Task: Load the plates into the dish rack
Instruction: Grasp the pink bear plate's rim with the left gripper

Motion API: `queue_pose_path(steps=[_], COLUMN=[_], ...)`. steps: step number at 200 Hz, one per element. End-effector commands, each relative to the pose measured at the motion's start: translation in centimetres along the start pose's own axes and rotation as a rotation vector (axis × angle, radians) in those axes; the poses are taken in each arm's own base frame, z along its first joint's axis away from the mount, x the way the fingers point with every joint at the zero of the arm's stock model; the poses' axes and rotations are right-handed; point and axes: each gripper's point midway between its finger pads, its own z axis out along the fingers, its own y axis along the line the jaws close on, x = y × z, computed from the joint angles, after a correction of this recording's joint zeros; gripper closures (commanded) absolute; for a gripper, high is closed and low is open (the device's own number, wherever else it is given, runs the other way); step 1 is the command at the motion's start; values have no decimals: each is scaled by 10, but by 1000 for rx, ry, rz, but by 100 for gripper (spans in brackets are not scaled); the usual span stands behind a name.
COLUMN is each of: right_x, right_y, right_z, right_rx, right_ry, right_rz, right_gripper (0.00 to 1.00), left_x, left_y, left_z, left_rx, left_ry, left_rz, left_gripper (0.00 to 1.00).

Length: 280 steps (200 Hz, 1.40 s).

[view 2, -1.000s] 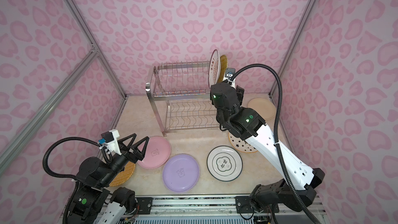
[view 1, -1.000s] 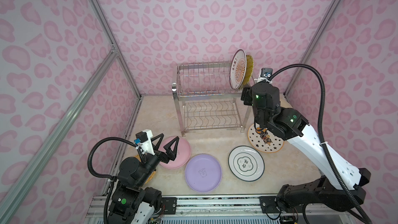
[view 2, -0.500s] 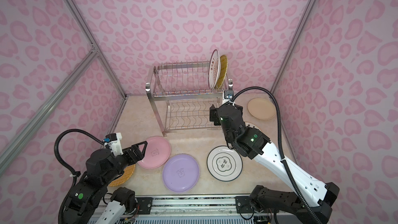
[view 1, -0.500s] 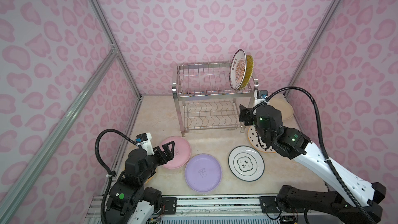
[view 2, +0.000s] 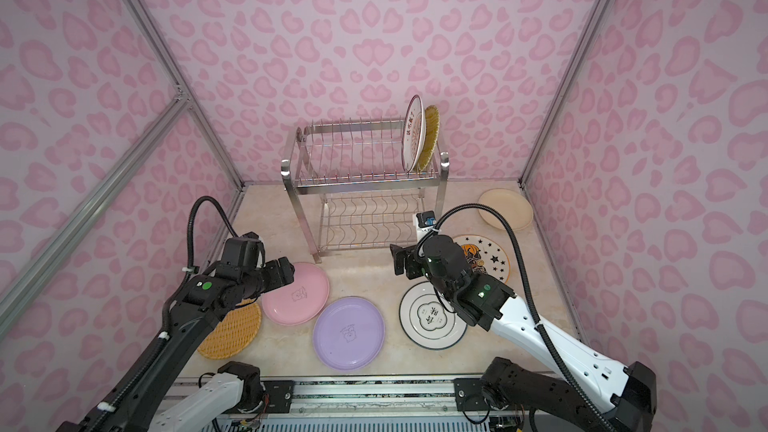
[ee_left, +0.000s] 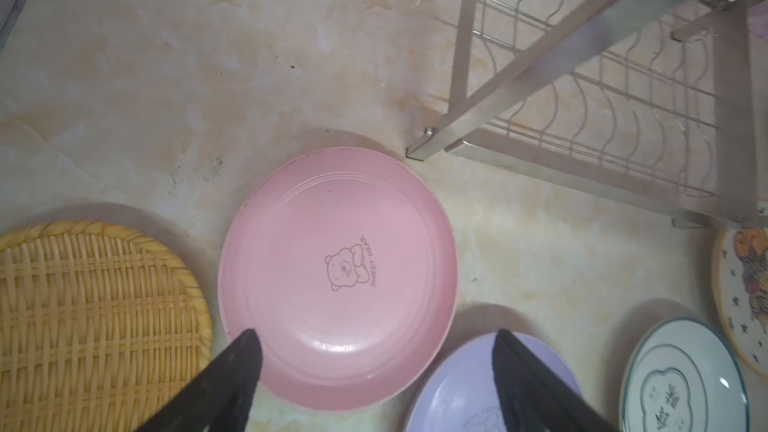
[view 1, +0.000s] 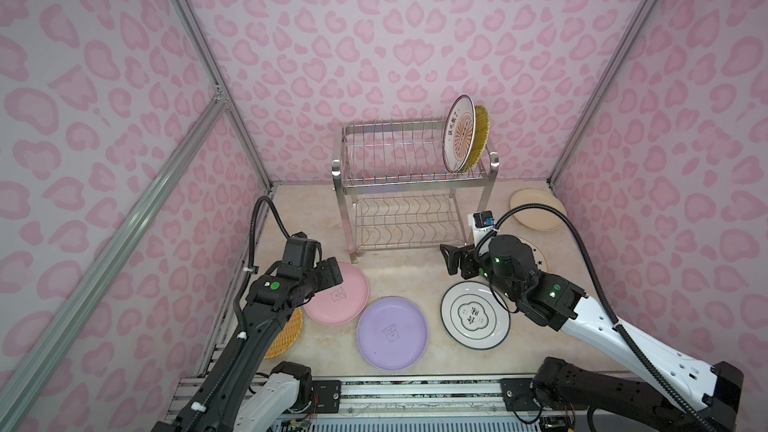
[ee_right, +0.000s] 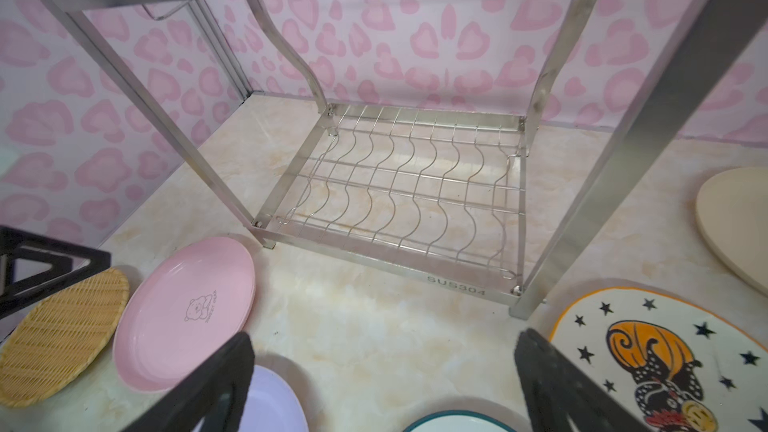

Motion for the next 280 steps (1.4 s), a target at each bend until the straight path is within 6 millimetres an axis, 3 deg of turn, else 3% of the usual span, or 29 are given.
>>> queue_pose_path(steps=[1, 46, 83, 144, 280], right_x=[7, 24, 43, 61, 64], right_y=[16, 22, 40, 37, 45], right_z=[5, 10, 12, 16, 29], right_rx=[-102, -159, -280, -295, -322], right_ry=[6, 37, 82, 117, 150], right_rz=[52, 83, 122, 164, 219], right_gripper=[3, 2, 2, 2, 2], left_x=[-3, -8, -6, 12, 30], left_y=[16, 63, 78, 87, 91], left_z=[23, 58, 87, 115, 117], left_rx=[-43, -190, -212, -215, -215], left_ry=[14, -3, 21, 64, 93], left_rz=[-76, -236, -292, -285, -285], left_gripper=[16, 21, 31, 51, 63])
